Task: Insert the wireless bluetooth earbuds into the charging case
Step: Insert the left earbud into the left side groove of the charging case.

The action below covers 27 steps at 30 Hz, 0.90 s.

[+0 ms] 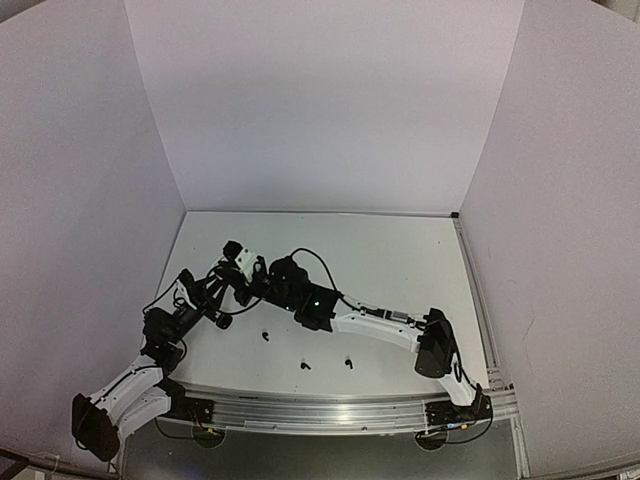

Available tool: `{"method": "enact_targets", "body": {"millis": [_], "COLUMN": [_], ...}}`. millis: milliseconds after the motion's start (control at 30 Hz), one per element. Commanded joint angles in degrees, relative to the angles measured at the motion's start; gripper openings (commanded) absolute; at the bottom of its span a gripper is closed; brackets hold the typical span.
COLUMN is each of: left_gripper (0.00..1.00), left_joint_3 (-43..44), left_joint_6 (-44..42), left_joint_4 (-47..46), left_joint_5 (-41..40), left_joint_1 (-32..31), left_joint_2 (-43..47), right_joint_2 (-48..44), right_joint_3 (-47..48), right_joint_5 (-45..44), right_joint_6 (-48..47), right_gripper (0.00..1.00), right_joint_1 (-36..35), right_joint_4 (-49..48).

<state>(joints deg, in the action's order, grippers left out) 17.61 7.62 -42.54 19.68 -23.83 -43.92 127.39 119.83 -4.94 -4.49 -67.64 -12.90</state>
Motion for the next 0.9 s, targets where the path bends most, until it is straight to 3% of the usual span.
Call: {"method": "enact_targets", "body": {"millis": [0,667,867], "left_gripper": [0.0,0.0,0.0], "left_joint_3": [2.2,3.4,3.2], "left_joint_6": [-0.8,-0.3,-0.2], "left_joint_4": [-5.0,-4.3,-4.6], "left_joint_5": [0.0,3.4,3.4], "left_joint_1": [0.3,0.3,0.3], "left_joint_2": [0.5,-0.5,-0.5], "right_joint_2": [-2.7,-3.6,-3.6], "right_joint_3": [-0.2,-1.2,-1.4], "right_joint_5": [2.5,15.2,15.3], "right_joint_6": [-2.0,-5.2,-4.9], "right_gripper": [0.0,0.0,0.07], "right_joint_1": [0.3,3.1,3.6], "right_joint_4": [3.7,6.2,6.2]}}
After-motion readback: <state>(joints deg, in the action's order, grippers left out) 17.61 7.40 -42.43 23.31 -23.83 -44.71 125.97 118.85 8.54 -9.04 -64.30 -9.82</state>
